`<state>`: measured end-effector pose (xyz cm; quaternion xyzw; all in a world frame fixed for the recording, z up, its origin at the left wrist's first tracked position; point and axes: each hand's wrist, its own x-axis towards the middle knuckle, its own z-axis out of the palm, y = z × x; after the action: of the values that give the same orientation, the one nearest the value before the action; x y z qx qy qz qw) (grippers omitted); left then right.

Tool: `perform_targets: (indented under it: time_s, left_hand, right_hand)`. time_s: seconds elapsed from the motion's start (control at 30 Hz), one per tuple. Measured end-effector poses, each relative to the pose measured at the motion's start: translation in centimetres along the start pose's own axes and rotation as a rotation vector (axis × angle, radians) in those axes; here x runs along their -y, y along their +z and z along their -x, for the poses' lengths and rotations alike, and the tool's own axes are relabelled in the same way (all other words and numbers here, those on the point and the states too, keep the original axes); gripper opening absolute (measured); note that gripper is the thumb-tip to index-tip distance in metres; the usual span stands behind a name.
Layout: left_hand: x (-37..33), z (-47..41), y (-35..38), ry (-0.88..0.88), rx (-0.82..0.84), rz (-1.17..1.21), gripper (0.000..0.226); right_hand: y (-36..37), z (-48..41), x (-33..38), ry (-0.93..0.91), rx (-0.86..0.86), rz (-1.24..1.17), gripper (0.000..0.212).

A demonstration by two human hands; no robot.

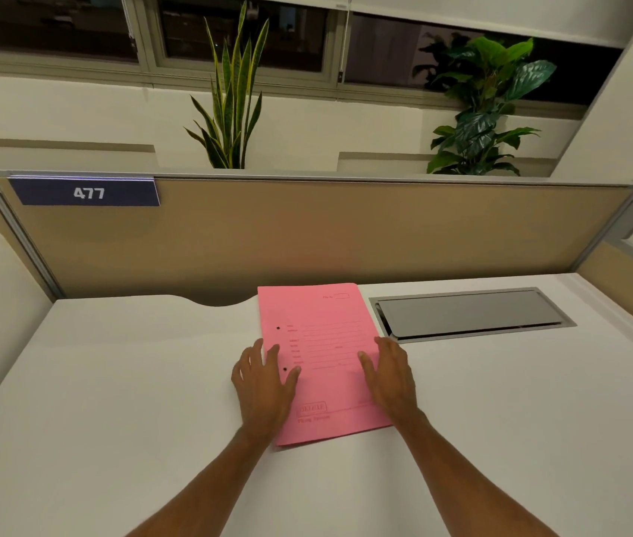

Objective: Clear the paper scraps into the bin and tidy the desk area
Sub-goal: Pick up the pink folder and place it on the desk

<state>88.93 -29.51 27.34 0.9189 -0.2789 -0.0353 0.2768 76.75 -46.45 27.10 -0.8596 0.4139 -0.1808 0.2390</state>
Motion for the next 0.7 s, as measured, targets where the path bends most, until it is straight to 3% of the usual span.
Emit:
perform_targets:
  time_s: [0.17, 0.37, 0.7]
  left_hand:
    - [-1.0, 2.5, 0.9, 0.122, -0.016, -0.139, 0.101]
    - [-2.8, 4.9, 1.1, 0.218, 0.054, -0.165, 0.094]
    - [-7.5, 10.0, 2.8, 0.374, 0.101, -0.103, 0.092]
  right_hand:
    - [-0.3, 2.5, 0.4, -0.084, -0.024, 0.263, 0.068]
    - [-1.5, 5.8, -0.5, -0.111, -0.051, 0.423, 0.075]
    - [-4.8, 12.8, -5.3, 0.057, -0.096, 0.405, 0.072]
